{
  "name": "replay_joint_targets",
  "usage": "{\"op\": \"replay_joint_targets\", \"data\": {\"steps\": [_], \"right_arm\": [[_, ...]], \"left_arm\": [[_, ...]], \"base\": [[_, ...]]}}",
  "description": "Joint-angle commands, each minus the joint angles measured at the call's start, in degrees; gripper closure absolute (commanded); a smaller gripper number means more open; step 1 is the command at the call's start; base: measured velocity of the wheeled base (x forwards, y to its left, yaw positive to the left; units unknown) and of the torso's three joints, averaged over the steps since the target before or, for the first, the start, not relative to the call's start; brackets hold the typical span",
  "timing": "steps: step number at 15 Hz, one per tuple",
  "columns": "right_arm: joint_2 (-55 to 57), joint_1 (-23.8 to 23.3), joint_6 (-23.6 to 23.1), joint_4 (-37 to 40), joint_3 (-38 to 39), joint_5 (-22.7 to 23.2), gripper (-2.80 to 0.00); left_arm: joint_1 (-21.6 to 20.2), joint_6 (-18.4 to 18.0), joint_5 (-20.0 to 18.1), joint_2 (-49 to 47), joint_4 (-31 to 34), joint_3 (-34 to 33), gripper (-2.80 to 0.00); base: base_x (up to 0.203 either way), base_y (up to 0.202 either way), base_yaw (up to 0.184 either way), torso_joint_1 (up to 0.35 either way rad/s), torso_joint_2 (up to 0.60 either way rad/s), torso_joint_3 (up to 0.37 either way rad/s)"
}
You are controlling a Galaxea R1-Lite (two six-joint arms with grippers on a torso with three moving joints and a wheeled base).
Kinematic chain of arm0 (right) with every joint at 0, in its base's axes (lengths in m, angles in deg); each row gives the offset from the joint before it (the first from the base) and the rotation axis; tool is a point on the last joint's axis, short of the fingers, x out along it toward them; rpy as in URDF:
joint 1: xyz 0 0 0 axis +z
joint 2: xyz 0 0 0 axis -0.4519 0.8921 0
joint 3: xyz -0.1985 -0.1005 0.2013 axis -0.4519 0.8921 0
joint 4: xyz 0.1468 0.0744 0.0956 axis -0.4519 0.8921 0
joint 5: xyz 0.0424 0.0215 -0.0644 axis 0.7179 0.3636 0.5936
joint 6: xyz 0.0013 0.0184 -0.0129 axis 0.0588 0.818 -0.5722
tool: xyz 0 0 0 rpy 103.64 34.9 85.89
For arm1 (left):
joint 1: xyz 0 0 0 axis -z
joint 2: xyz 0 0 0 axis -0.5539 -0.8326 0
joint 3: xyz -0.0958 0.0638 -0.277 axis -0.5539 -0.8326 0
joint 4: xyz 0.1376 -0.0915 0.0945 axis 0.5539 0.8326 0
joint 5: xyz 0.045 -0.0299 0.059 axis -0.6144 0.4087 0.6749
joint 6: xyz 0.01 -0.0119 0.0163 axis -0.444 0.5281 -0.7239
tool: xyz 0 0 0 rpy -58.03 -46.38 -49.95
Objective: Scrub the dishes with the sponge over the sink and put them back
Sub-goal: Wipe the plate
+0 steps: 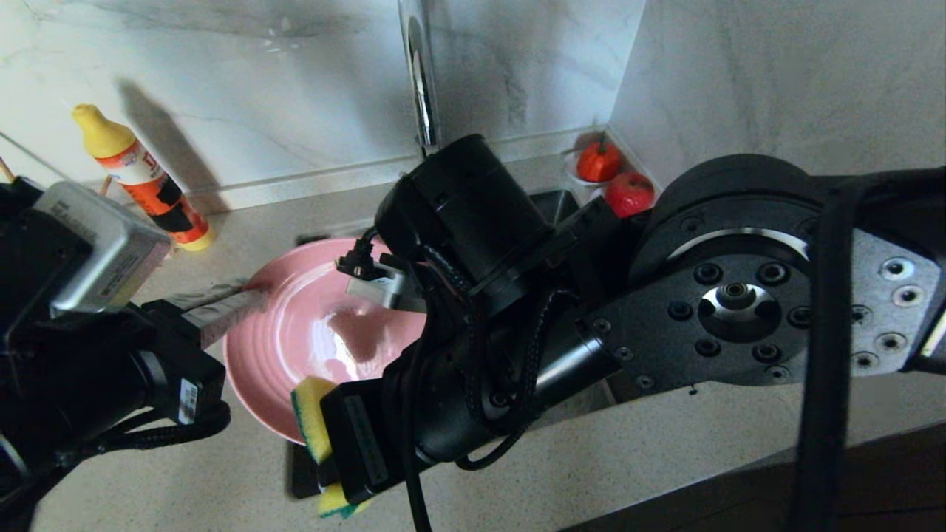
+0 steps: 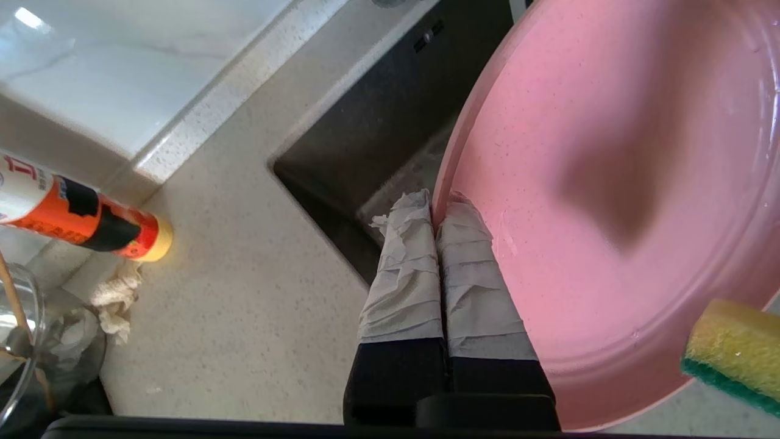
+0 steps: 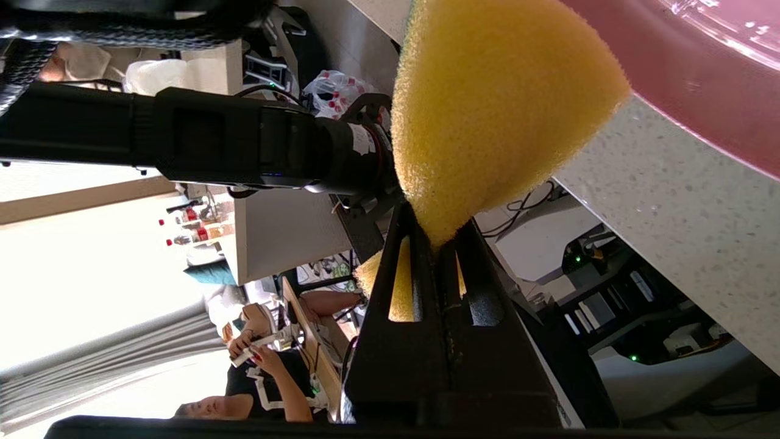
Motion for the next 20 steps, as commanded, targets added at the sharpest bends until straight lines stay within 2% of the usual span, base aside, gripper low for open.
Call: {"op": "replay_joint_targets", "data": {"steps": [1, 4, 7, 13, 20], "right_arm": [[-0.8, 0.2, 0.2, 0.6, 0.0, -2.0, 0.00], [-1.1, 0.3, 0.2, 0.7, 0.0, -5.7, 0.00], [-0.8, 1.7, 0.2, 0.7, 0.0, -11.8, 0.00], [0.6, 4.4, 0.1, -0.9, 0.0, -19.1, 0.00], [1.1, 5.9, 0.1, -1.3, 0.0, -18.6, 0.00]], "left_arm": [[0.1, 0.0, 1.3, -0.4, -0.2, -0.3, 0.00], [0.1, 0.1, 2.9, -0.6, -0.2, 0.2, 0.00], [0.1, 0.3, 4.9, -1.5, -0.3, 0.4, 0.00], [0.1, 0.6, 4.9, -1.8, -0.3, 0.8, 0.00], [0.1, 0.6, 4.9, -1.7, -0.3, 0.7, 0.00]], "base": [[0.000, 0.000, 0.000, 0.000, 0.00, 0.000], [0.000, 0.000, 0.000, 0.000, 0.00, 0.000], [0.000, 0.000, 0.000, 0.000, 0.00, 0.000], [0.000, 0.000, 0.000, 0.000, 0.00, 0.000], [0.000, 0.000, 0.000, 0.000, 0.00, 0.000]]}}
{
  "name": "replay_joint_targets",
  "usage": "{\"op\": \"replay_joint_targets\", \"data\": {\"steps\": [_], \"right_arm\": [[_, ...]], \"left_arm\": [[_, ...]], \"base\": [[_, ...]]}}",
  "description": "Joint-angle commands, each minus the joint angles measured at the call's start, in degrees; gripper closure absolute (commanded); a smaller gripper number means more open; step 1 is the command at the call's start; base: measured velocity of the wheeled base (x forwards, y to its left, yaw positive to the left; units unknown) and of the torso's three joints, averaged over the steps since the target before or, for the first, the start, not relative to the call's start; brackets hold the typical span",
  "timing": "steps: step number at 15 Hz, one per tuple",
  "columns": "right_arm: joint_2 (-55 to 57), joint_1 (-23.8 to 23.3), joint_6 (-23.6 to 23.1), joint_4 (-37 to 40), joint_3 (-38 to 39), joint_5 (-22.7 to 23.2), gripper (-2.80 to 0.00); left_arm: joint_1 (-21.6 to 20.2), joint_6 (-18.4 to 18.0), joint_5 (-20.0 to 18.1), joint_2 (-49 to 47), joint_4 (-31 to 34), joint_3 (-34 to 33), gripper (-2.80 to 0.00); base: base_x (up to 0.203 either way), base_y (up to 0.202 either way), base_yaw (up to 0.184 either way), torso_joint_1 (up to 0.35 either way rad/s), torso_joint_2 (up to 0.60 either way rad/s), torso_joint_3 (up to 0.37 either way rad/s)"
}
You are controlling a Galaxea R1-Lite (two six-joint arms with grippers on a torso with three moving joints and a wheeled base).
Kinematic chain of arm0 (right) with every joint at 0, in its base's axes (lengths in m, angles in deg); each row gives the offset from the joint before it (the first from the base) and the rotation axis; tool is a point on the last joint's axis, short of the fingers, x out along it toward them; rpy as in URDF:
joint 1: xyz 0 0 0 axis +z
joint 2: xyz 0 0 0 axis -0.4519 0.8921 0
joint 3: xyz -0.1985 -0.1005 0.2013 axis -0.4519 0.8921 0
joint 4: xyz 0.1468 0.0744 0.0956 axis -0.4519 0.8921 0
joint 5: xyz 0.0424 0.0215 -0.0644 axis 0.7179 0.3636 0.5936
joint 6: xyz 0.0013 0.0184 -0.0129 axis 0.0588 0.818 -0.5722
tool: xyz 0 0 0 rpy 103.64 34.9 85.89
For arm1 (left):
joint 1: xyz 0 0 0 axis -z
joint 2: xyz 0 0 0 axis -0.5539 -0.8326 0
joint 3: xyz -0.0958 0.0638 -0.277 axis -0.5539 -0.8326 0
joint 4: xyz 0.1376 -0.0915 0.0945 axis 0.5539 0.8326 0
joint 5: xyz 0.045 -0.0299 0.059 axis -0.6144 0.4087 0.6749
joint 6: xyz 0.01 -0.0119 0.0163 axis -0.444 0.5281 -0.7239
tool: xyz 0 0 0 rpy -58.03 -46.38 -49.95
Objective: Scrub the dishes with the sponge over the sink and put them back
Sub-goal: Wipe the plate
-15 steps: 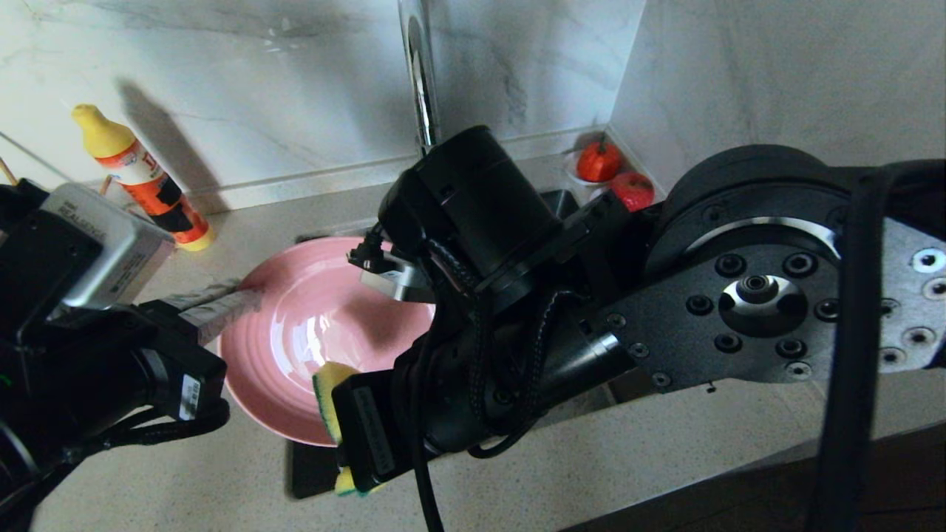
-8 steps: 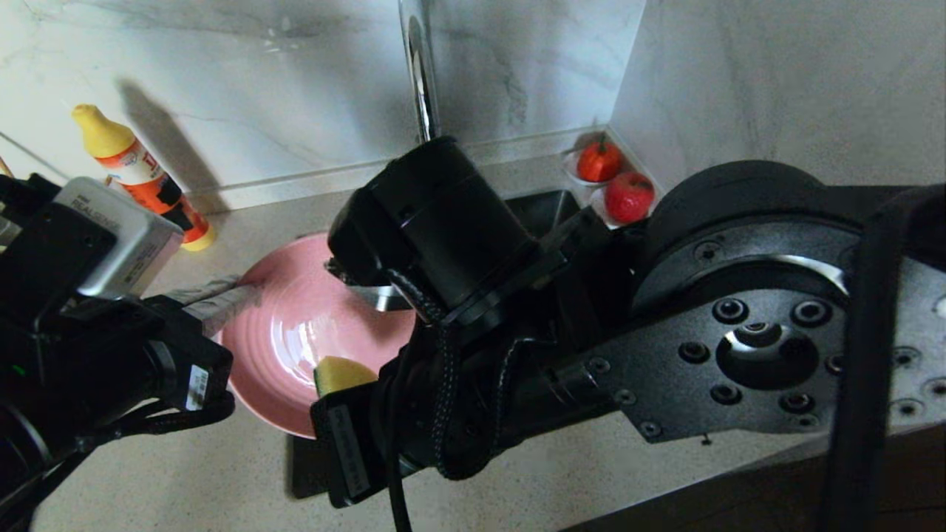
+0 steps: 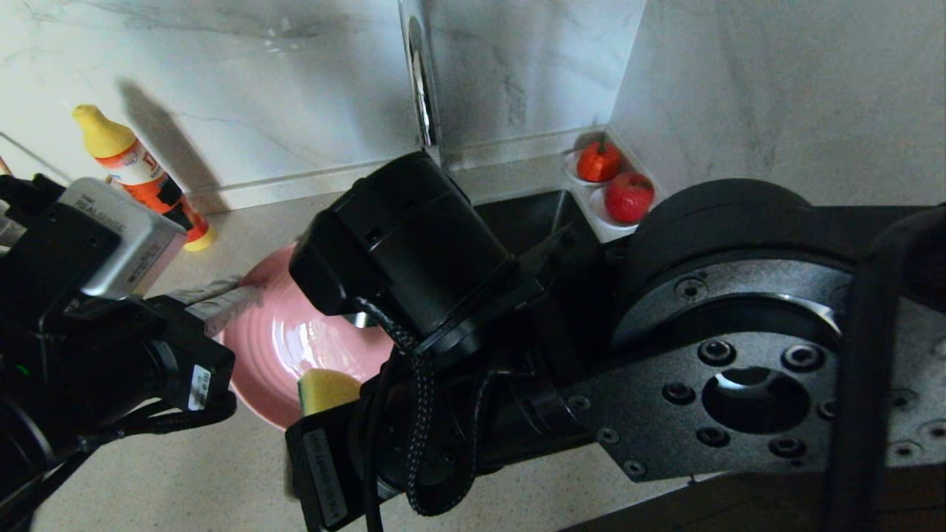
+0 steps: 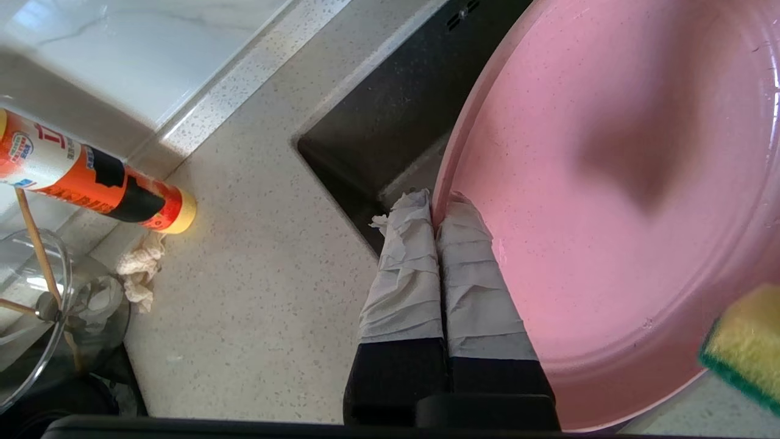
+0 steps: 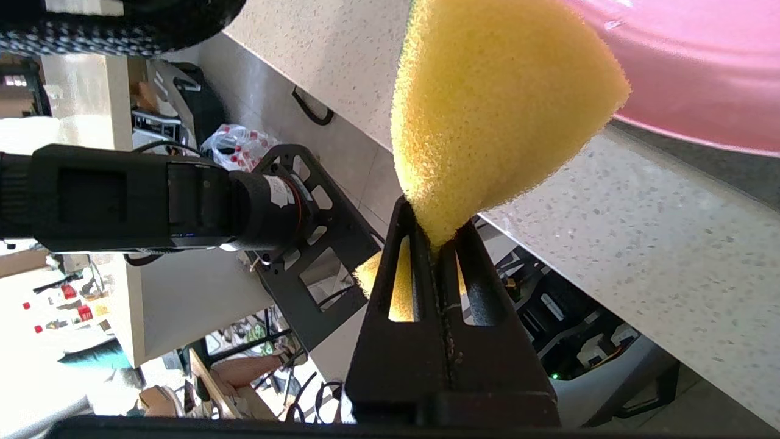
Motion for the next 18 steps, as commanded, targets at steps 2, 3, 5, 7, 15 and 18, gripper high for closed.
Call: {"op": "replay_joint_targets", "data": {"steps": [2, 3, 5, 7, 15, 18], "right_arm": [[1.1, 0.5, 0.3, -0.1, 0.0, 0.0, 0.00], [1.6, 0.5, 0.3, -0.4, 0.0, -0.1, 0.00], [1.6, 0.1, 0.3, -0.5, 0.0, -0.3, 0.00], [1.5, -1.1, 0.3, -0.5, 0.0, -0.3, 0.00], [1.1, -5.1, 0.3, -0.5, 0.0, -0.2, 0.00], [0.1, -6.3, 0.3, -0.4, 0.0, -0.4, 0.00]], "left_arm": [[0.1, -0.2, 0.1, 0.1, -0.1, -0.2, 0.00], [0.1, -0.2, 0.1, 0.3, -0.1, -0.2, 0.00], [0.1, -0.2, 0.1, 0.6, -0.2, -0.1, 0.00], [0.2, -0.1, 0.0, 0.8, -0.4, 0.0, 0.00], [1.6, -0.1, -0.1, 2.0, -0.6, -0.4, 0.00], [1.6, -0.1, -0.3, 2.4, -0.4, -0.7, 0.00]], "base": [[0.000, 0.000, 0.000, 0.000, 0.00, 0.000], [0.000, 0.000, 0.000, 0.000, 0.00, 0.000], [0.000, 0.000, 0.000, 0.000, 0.00, 0.000], [0.000, 0.000, 0.000, 0.000, 0.00, 0.000], [0.000, 0.000, 0.000, 0.000, 0.00, 0.000], [0.000, 0.000, 0.000, 0.000, 0.00, 0.000]]}}
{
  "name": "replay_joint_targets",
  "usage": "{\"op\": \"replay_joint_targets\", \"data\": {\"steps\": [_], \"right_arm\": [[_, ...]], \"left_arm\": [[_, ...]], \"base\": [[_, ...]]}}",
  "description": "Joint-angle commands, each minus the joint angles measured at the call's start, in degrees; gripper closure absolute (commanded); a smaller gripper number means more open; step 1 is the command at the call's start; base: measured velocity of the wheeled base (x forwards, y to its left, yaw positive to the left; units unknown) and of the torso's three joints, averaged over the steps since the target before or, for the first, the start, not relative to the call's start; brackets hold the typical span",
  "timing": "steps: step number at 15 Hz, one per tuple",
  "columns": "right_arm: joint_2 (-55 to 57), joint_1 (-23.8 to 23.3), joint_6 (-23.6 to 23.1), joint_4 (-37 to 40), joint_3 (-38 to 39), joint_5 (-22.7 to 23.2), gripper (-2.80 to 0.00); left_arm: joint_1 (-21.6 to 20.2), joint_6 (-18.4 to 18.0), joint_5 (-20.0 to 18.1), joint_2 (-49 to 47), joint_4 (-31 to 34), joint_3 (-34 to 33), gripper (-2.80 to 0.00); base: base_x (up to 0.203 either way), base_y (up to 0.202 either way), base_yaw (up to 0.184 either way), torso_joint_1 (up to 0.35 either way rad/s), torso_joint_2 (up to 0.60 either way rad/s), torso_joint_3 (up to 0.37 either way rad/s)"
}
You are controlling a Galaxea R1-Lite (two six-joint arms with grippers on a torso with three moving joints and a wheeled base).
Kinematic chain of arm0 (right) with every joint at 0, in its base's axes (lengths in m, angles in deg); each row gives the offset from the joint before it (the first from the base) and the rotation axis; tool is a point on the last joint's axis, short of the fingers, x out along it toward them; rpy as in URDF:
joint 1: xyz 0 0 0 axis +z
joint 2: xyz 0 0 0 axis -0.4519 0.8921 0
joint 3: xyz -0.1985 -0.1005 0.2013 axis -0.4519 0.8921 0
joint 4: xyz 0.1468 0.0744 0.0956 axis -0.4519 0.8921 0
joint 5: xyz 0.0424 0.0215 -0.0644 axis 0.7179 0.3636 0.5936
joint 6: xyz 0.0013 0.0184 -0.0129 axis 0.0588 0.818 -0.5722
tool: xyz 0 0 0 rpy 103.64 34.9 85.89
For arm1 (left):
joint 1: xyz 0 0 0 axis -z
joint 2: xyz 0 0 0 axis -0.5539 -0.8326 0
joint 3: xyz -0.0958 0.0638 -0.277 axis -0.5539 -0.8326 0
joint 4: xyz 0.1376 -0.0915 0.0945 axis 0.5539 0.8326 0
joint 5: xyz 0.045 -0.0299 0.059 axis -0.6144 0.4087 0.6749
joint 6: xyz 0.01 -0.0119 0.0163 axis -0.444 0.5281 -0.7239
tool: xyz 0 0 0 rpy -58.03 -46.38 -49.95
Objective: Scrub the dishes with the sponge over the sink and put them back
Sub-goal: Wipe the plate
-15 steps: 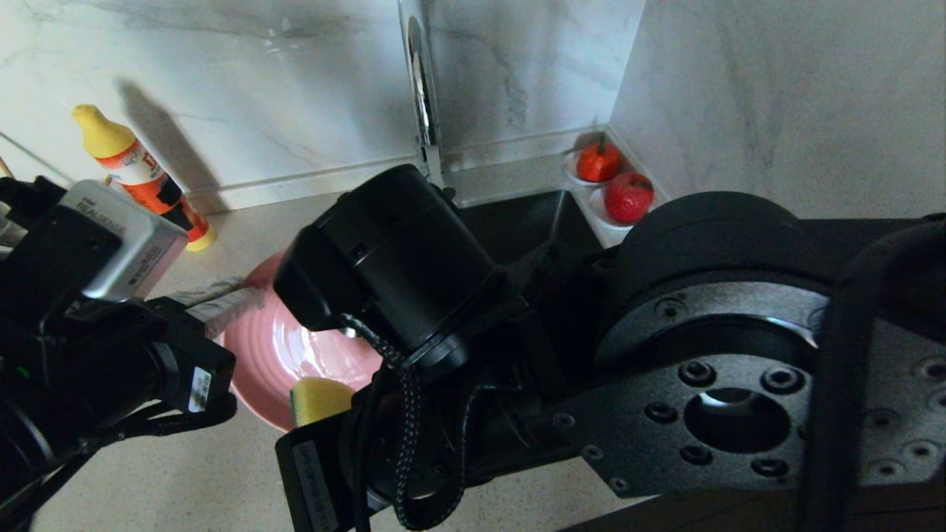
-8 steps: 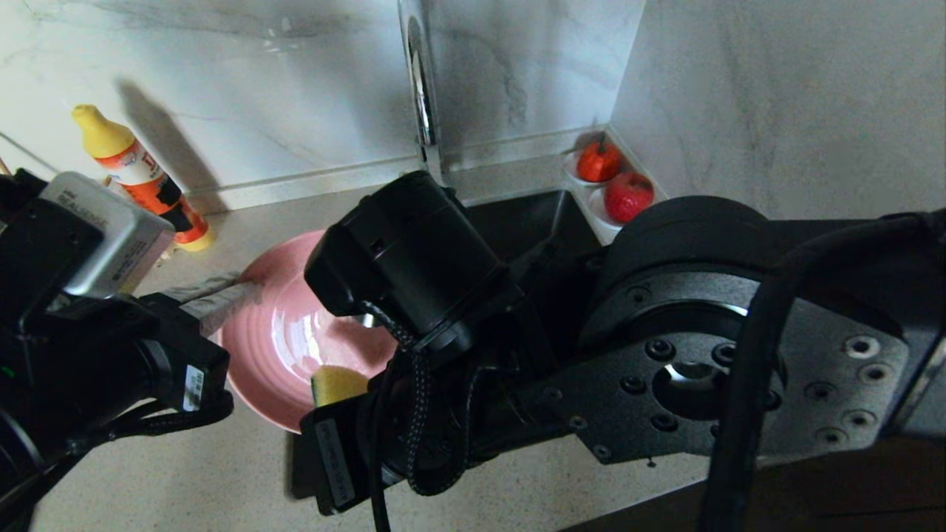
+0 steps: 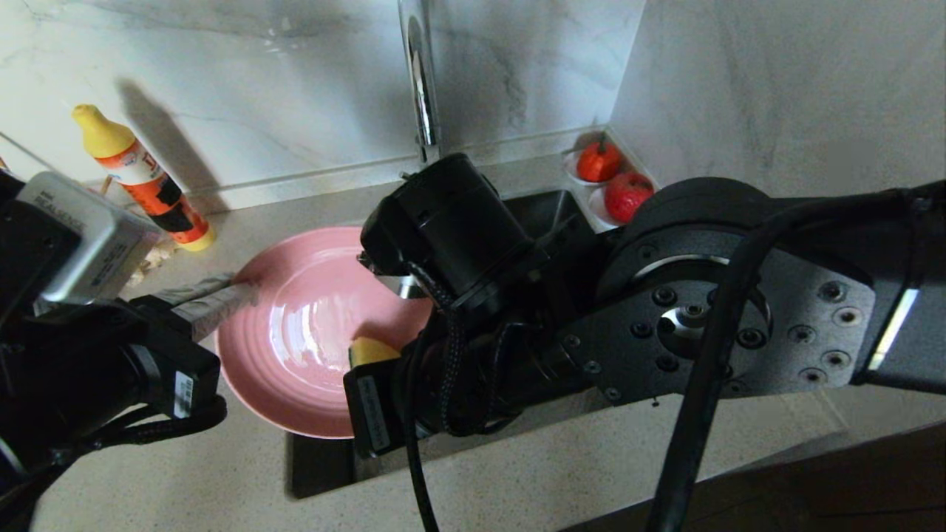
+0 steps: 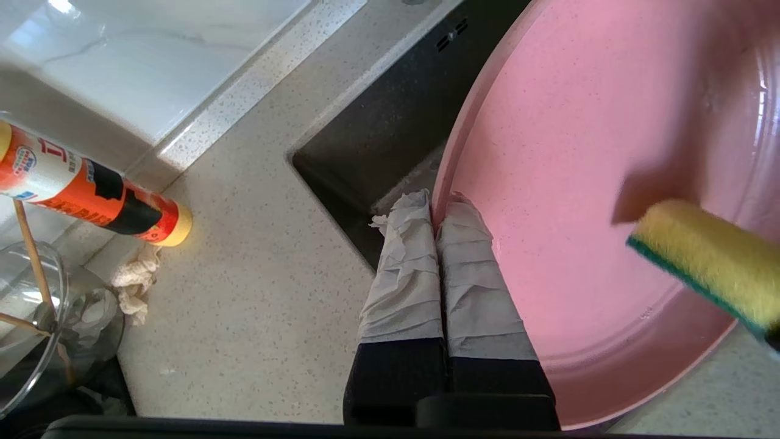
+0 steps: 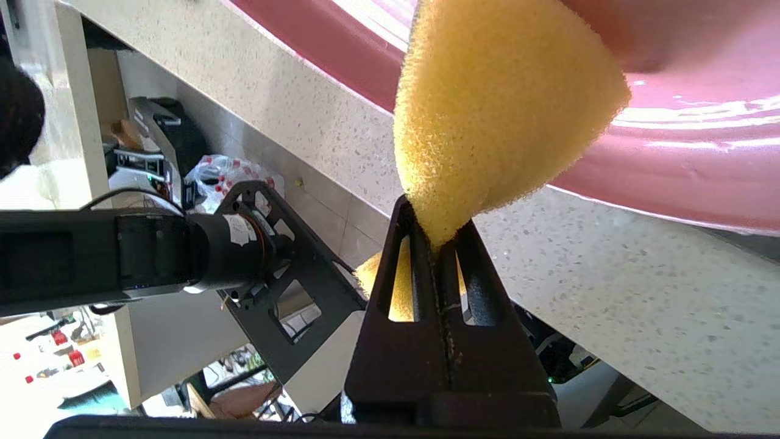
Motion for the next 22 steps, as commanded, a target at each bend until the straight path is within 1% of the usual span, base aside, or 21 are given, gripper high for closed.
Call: {"op": "replay_joint_targets", "data": {"steps": [1, 3, 9, 14, 16, 19, 22], "right_arm": [[-1.2, -1.0, 0.1, 0.2, 0.0, -0.1, 0.00], [-1.7, -2.4, 0.1, 0.2, 0.0, -0.1, 0.00], [-3.1, -3.7, -0.6, -0.2, 0.0, -0.3, 0.00], [-3.4, -3.8, -0.9, -2.4, 0.0, -0.3, 0.00], [-3.5, -3.2, -0.9, -2.5, -0.1, -0.3, 0.00], [-2.9, -1.4, -0.9, -2.4, -0.1, -0.2, 0.00], [-2.3, 1.4, -0.9, -2.4, -0.1, -0.2, 0.00]], "left_arm": [[0.0, -0.1, 0.1, 0.3, -0.1, -0.3, 0.00], [0.0, -0.2, 0.0, 0.4, 0.0, -0.4, 0.00], [0.7, -0.4, -0.3, 1.1, 0.0, -1.9, 0.00], [4.3, -0.3, -0.6, 0.8, -0.1, -4.1, 0.00], [5.2, -0.2, -0.6, 0.5, -0.1, -4.5, 0.00], [5.4, -0.1, -0.6, 0.1, -0.2, -4.2, 0.00], [5.4, 1.5, -0.6, -0.5, -0.2, -4.1, 0.00]], "base": [[0.000, 0.000, 0.000, 0.000, 0.00, 0.000], [0.000, 0.000, 0.000, 0.000, 0.00, 0.000], [0.000, 0.000, 0.000, 0.000, 0.00, 0.000], [0.000, 0.000, 0.000, 0.000, 0.00, 0.000], [0.000, 0.000, 0.000, 0.000, 0.00, 0.000], [0.000, 0.000, 0.000, 0.000, 0.00, 0.000], [0.000, 0.000, 0.000, 0.000, 0.00, 0.000]]}}
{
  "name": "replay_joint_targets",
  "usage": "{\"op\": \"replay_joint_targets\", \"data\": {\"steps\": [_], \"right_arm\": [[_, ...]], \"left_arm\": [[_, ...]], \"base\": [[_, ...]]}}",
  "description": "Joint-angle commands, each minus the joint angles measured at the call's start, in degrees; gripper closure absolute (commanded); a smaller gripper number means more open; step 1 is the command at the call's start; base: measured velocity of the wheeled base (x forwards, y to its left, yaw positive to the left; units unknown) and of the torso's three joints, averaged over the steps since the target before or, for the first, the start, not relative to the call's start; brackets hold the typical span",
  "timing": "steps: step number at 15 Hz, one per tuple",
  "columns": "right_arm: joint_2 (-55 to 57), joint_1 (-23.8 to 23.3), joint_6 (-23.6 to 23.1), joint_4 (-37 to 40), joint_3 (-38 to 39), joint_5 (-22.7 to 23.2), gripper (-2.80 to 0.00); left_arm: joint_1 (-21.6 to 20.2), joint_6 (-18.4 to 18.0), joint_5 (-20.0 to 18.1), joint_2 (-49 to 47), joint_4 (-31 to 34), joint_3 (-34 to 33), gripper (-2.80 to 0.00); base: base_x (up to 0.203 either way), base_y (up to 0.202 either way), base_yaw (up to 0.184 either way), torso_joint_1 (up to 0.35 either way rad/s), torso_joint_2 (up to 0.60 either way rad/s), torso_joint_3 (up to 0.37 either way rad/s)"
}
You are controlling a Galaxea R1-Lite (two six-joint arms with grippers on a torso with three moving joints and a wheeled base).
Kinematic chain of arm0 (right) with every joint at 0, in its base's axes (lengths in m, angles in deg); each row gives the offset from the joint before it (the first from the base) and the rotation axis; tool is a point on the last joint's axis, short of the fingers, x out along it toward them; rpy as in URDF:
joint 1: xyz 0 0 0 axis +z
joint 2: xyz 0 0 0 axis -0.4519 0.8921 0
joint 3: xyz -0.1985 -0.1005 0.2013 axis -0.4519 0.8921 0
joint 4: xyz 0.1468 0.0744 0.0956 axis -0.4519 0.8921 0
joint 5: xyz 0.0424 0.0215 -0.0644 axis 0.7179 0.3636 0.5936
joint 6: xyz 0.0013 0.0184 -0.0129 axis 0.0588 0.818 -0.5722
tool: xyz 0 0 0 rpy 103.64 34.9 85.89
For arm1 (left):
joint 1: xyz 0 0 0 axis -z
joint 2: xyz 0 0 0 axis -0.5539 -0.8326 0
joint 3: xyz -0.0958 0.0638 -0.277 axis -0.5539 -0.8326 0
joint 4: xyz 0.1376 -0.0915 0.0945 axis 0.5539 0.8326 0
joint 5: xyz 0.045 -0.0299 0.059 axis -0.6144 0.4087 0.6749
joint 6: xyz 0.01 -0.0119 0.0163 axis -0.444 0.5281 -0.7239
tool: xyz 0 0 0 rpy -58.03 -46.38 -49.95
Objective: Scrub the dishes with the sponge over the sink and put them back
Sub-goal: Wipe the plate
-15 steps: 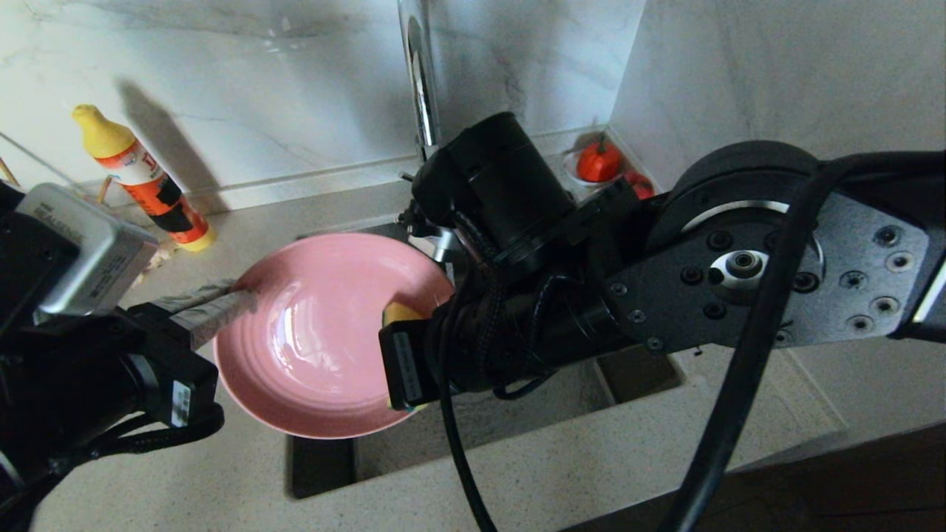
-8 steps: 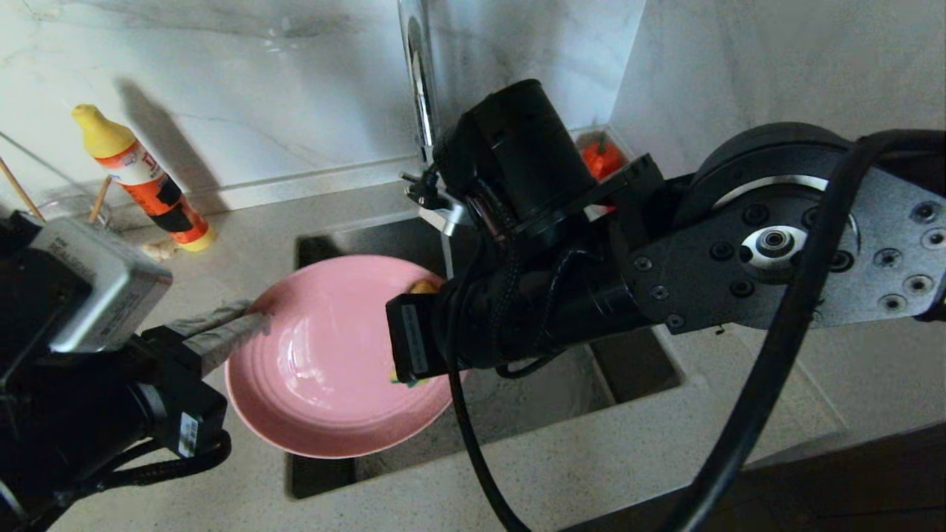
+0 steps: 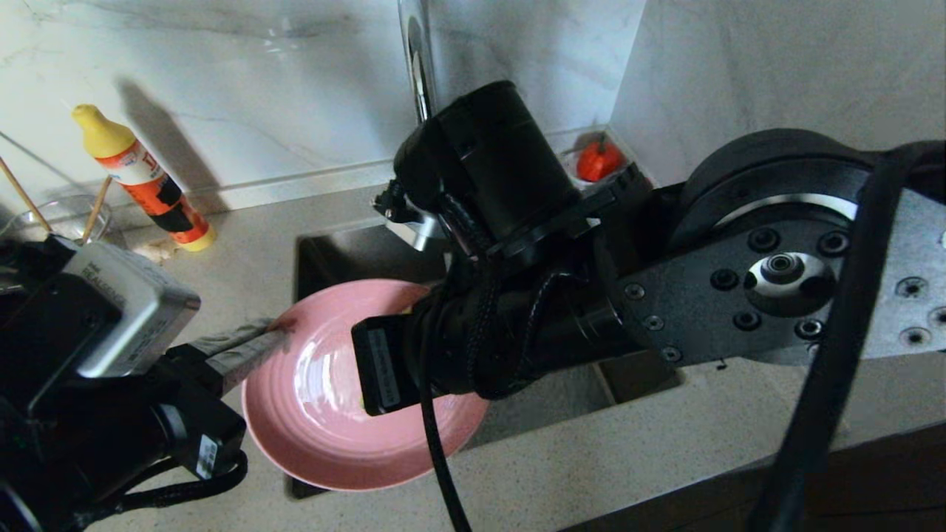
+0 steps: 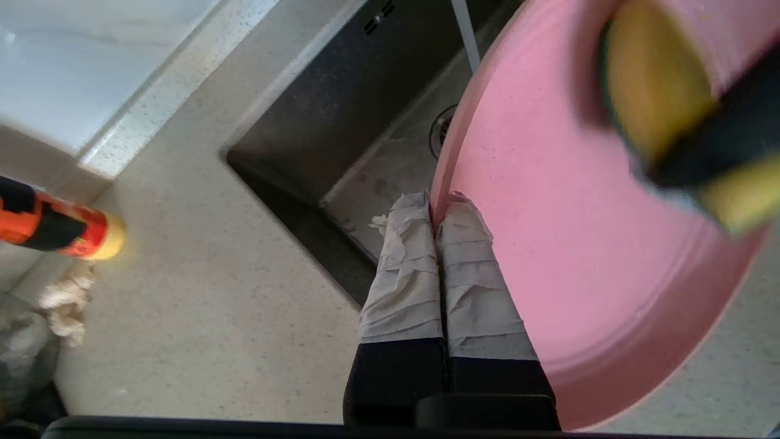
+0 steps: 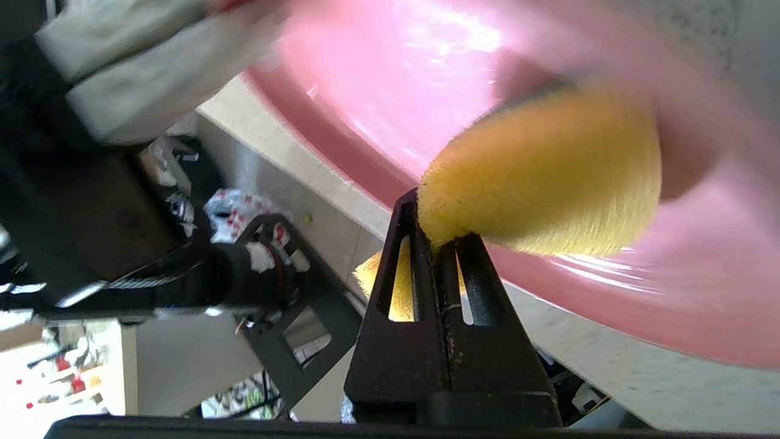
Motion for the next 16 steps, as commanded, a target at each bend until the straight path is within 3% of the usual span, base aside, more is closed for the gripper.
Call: {"op": "replay_joint_targets", "data": {"steps": [1, 7, 16], "right_arm": [[0.9, 2.1, 0.2, 0.2, 0.0, 0.1, 0.00], [2.9, 4.9, 1.2, 1.7, 0.6, 0.7, 0.00], [1.8, 3.8, 4.0, 5.6, 1.1, 0.1, 0.00]], "left_arm": [[0.0, 0.3, 0.2, -0.5, -0.1, 0.2, 0.00], [-0.1, 0.5, 0.2, -0.6, -0.2, 1.1, 0.00], [-0.2, 0.6, 0.7, 0.0, -0.1, 3.4, 0.00]], "base": [[0.000, 0.000, 0.000, 0.000, 0.00, 0.000], [0.000, 0.000, 0.000, 0.000, 0.00, 0.000], [0.000, 0.000, 0.000, 0.000, 0.00, 0.000]]}}
